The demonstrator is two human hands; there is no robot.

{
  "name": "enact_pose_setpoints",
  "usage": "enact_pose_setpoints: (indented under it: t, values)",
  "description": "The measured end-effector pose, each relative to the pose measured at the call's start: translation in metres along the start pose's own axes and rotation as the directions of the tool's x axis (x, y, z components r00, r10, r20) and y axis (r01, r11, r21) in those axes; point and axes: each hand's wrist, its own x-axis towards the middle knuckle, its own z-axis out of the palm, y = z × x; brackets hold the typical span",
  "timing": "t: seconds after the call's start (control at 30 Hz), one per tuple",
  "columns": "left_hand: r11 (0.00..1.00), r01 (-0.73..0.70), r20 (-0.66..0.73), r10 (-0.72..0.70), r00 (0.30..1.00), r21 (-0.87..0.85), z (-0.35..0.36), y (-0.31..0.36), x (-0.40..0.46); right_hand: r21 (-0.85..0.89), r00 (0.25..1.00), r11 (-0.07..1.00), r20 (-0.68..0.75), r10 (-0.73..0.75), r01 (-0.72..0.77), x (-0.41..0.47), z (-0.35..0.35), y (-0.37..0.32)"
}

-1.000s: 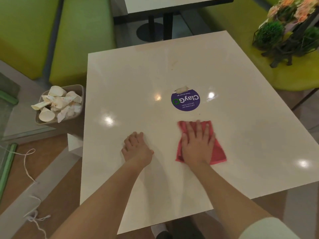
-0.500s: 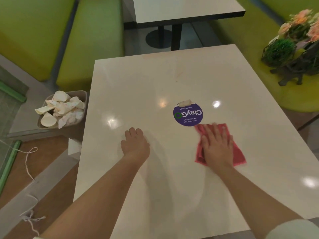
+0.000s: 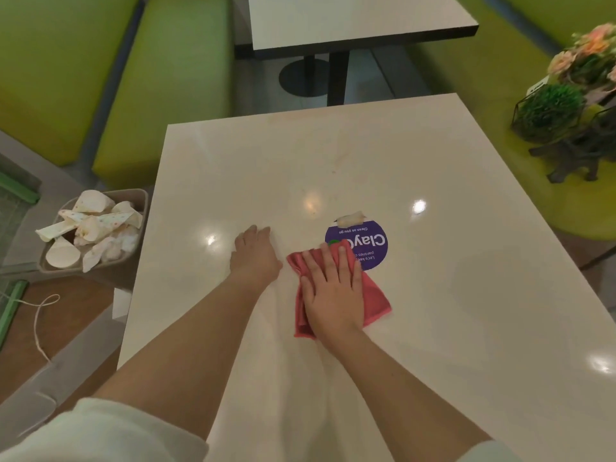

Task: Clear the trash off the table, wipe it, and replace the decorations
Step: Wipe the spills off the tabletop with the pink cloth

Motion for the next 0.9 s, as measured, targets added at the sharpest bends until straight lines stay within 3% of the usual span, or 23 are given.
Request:
enact_pose_setpoints:
  t: [0.13,0.33,0.47,0.7,0.83,0.9]
  values:
    - [0.996,0.044,0.014,-0.045,0.999,0.074,-0.003,0.007,0.004,0.000,0.999,0.999,0.003,-0.040,0.040,0.010,-0.010,0.042]
    - [0.992,0.072,0.008,-0.073,0.997,0.100,-0.008,0.010,0.008,-0.015,0.967,0.968,-0.037,0.251,-0.251,0.047,-0.036,0.118]
    - [0.992,0.091,-0.001,-0.091,0.996,0.084,-0.008,0.009,0.009,-0.023,0.934,0.937,-0.091,0.344,-0.348,0.052,-0.029,0.098]
    - [0.994,0.074,0.016,-0.076,0.997,0.074,-0.011,0.008,0.006,-0.004,0.999,1.000,-0.045,0.016,-0.016,0.023,-0.001,0.003]
    - [0.995,0.051,0.014,-0.052,0.999,0.082,-0.014,0.006,0.005,-0.020,0.998,0.998,-0.028,-0.065,0.064,0.025,-0.002,0.017]
    - [0.996,0.039,0.019,-0.041,0.999,0.086,-0.016,0.003,0.004,-0.033,0.999,0.999,-0.052,-0.013,0.011,0.029,-0.005,0.031]
